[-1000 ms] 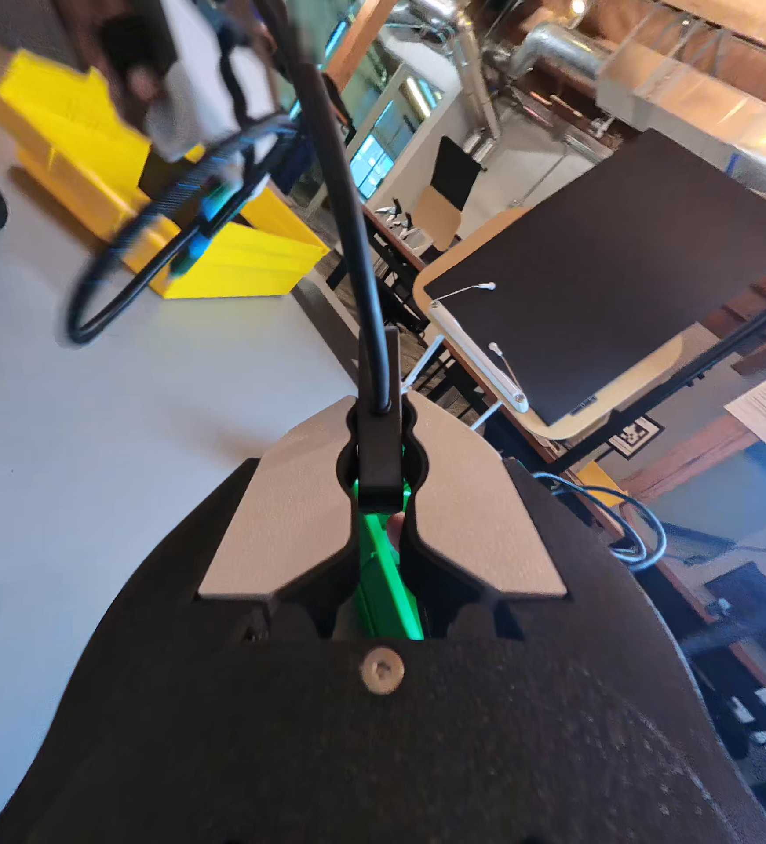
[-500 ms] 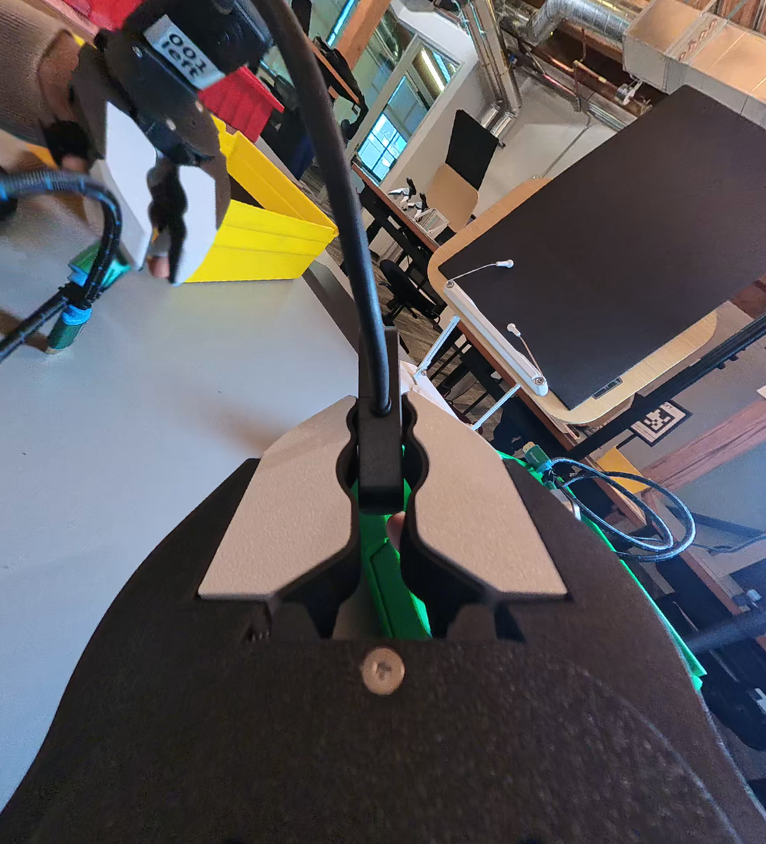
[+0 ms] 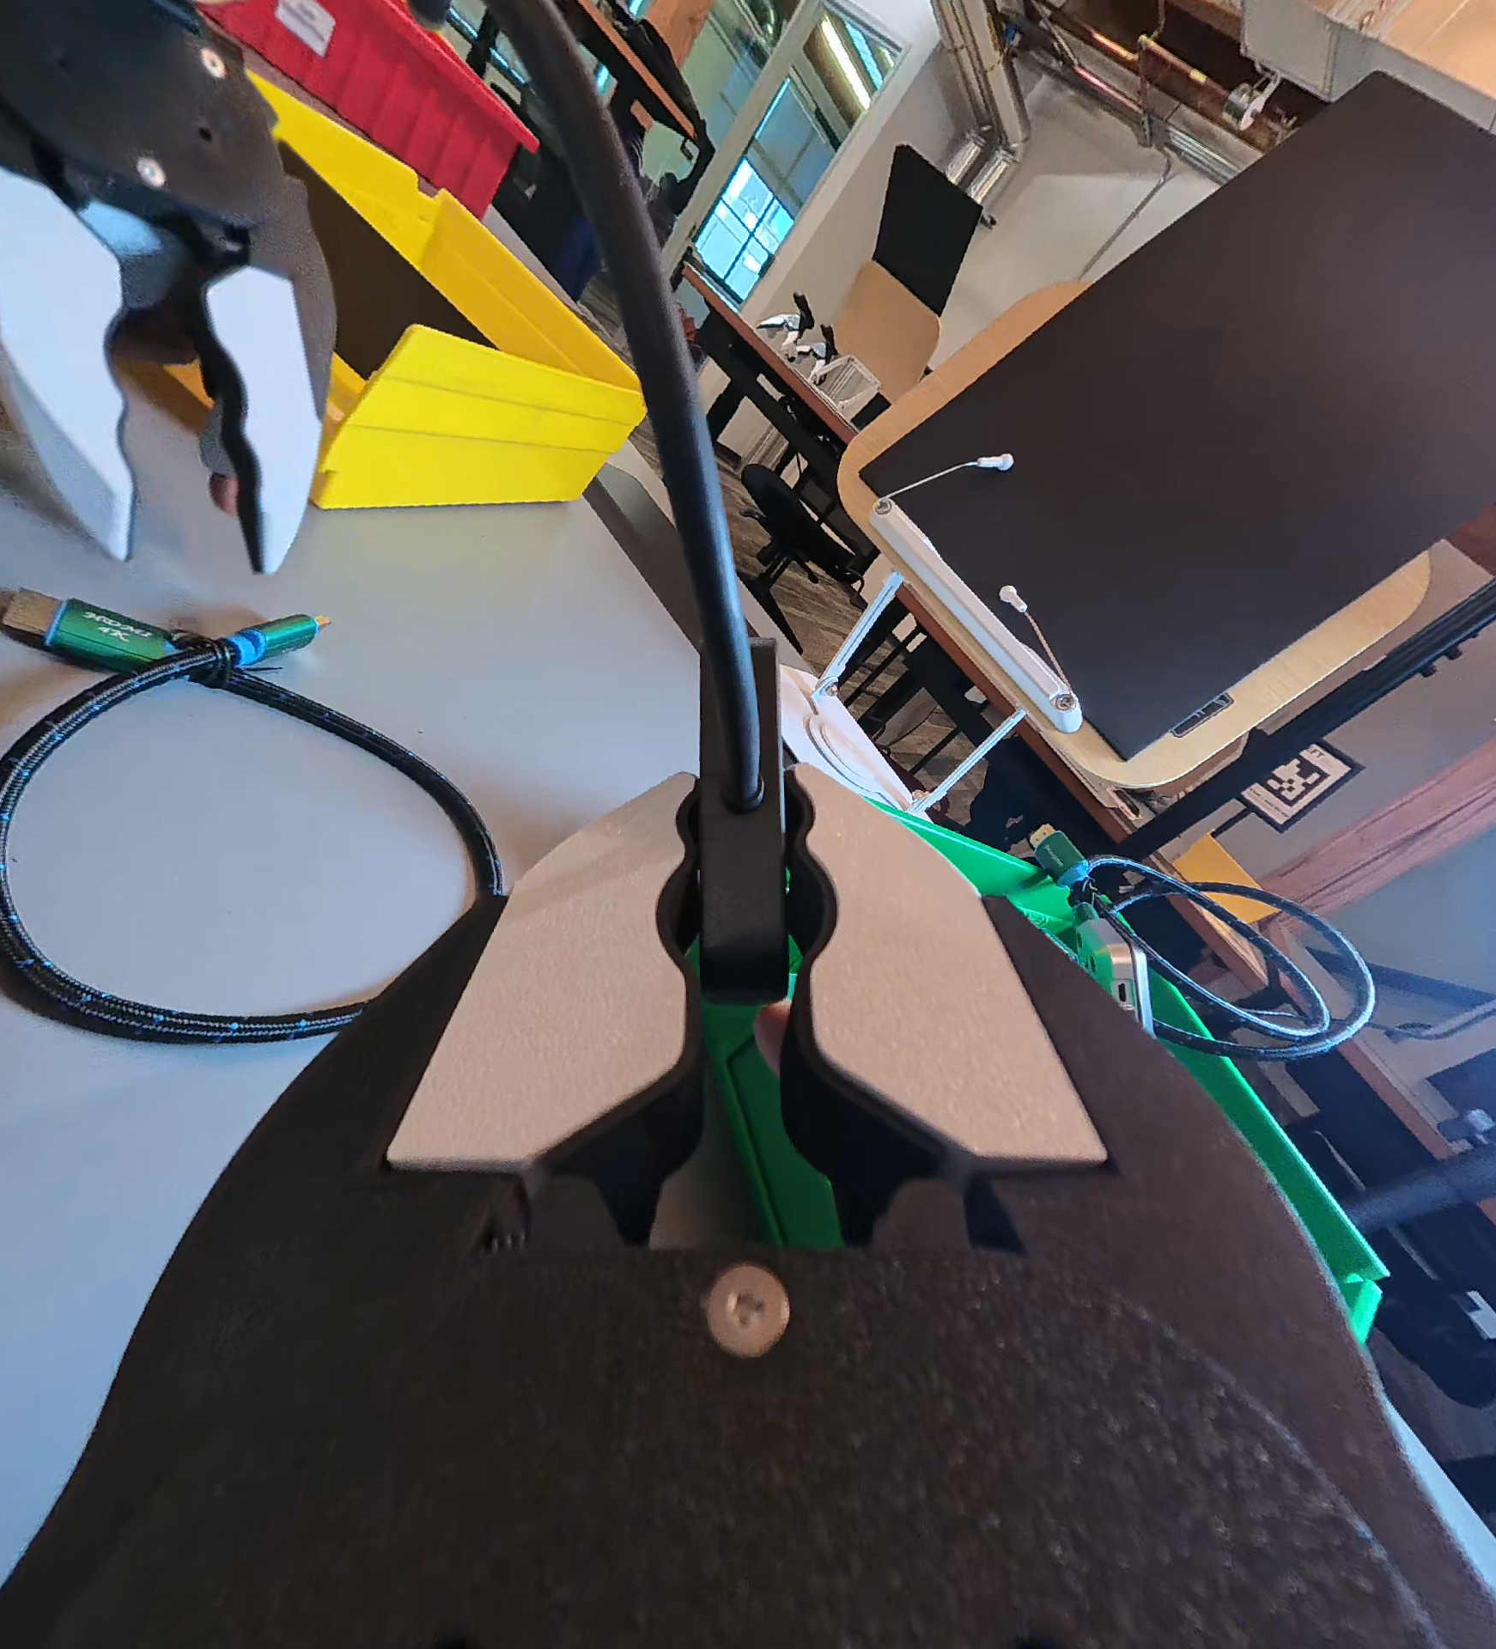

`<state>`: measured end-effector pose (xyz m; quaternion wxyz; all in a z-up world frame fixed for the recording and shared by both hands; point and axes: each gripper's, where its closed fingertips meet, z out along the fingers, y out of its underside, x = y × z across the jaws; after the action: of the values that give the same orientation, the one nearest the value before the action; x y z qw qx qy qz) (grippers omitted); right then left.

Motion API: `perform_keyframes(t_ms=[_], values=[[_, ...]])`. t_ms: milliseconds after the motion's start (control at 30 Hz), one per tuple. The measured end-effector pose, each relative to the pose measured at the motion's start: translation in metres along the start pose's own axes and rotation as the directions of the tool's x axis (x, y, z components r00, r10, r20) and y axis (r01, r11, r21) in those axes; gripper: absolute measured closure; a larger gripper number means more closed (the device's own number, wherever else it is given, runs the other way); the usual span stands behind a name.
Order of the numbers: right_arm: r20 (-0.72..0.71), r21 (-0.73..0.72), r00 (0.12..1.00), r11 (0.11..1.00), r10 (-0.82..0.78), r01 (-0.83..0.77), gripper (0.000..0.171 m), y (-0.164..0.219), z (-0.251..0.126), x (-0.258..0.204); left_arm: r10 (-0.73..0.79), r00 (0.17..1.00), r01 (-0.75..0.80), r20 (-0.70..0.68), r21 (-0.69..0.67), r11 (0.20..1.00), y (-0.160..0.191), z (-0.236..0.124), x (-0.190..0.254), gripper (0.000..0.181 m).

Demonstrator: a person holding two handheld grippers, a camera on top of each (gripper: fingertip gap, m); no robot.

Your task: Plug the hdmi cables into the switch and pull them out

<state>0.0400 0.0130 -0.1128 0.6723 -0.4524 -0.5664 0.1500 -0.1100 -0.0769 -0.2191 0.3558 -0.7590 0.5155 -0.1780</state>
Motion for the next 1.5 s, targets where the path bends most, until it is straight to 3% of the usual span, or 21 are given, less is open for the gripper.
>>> perform_keyframes(t_ms=[167,333,467,600,733,867,933,1033,1067,1100,1200,1267,1333,1400,1467,1500], values=[[0.003,-0.008,1.000,1.000,0.001,-0.001,0.157,0.002,0.000,0.000,-0.040,0.999,0.035,-0.035,-0.117,0.993,0.011,0.017,0.018,0.146],[0.021,-0.025,1.000,1.000,-0.001,0.001,0.157,0.005,0.002,-0.004,-0.161,0.986,0.157,-0.037,-0.097,0.983,0.002,0.024,0.029,0.139],[0.018,-0.030,1.000,1.000,-0.002,0.002,0.157,0.006,0.002,-0.004,-0.256,0.967,0.256,-0.002,-0.036,0.966,-0.015,0.025,0.030,0.133],[0.015,-0.040,1.000,0.999,0.006,-0.006,0.156,0.009,0.003,-0.003,-0.228,0.967,0.238,0.116,-0.083,0.968,-0.009,0.036,0.029,0.113],[0.016,-0.042,1.000,0.999,0.001,0.000,0.157,0.009,0.003,-0.004,-0.128,0.980,0.146,0.153,-0.114,0.983,-0.003,0.036,0.024,0.142],[0.018,-0.038,1.000,0.999,0.002,-0.002,0.157,0.008,0.002,-0.004,-0.040,0.982,0.066,0.186,-0.132,0.989,0.008,0.025,0.006,0.155],[0.025,-0.036,1.000,0.999,0.001,0.000,0.157,0.008,0.002,-0.004,-0.042,0.942,0.100,0.332,-0.160,0.982,0.023,0.013,-0.023,0.161],[0.028,-0.032,1.000,0.999,-0.004,0.005,0.157,0.006,0.001,-0.005,0.054,0.808,0.096,0.586,-0.222,0.970,0.041,-0.016,-0.069,0.158],[0.028,-0.031,1.000,1.000,-0.005,0.006,0.157,0.005,0.001,-0.005,0.064,0.784,0.078,0.617,-0.200,0.977,0.037,-0.021,-0.073,0.165],[0.027,-0.029,1.000,1.000,-0.005,0.006,0.157,0.005,0.001,-0.004,0.047,0.775,0.058,0.630,-0.144,0.988,0.027,-0.023,-0.074,0.161],[0.021,-0.025,1.000,1.000,-0.002,0.003,0.156,0.004,-0.001,-0.002,0.031,0.831,-0.035,0.555,-0.002,0.999,-0.009,-0.020,-0.053,0.160],[0.021,-0.026,1.000,1.000,0.004,-0.004,0.157,0.005,0.000,-0.002,0.050,0.936,-0.073,0.349,0.053,0.996,-0.023,-0.005,-0.014,0.156],[0.028,-0.033,1.000,0.999,0.007,-0.006,0.156,0.007,0.001,-0.004,0.033,0.990,-0.035,0.140,0.012,0.999,-0.019,0.007,0.021,0.139],[0.035,-0.040,0.999,0.999,0.005,-0.004,0.157,0.009,0.002,-0.006,0.034,0.999,-0.032,0.033,-0.055,0.998,-0.009,0.014,0.041,0.130],[0.041,-0.046,0.999,0.999,0.003,-0.001,0.156,0.010,0.003,-0.008,0.069,0.997,-0.065,0.028,-0.144,0.988,0.004,0.022,0.044,0.136],[0.043,-0.049,0.999,0.999,0.002,0.000,0.157,0.011,0.004,-0.008,0.060,0.998,-0.059,0.007,-0.125,0.990,0.002,0.023,0.048,0.152]])
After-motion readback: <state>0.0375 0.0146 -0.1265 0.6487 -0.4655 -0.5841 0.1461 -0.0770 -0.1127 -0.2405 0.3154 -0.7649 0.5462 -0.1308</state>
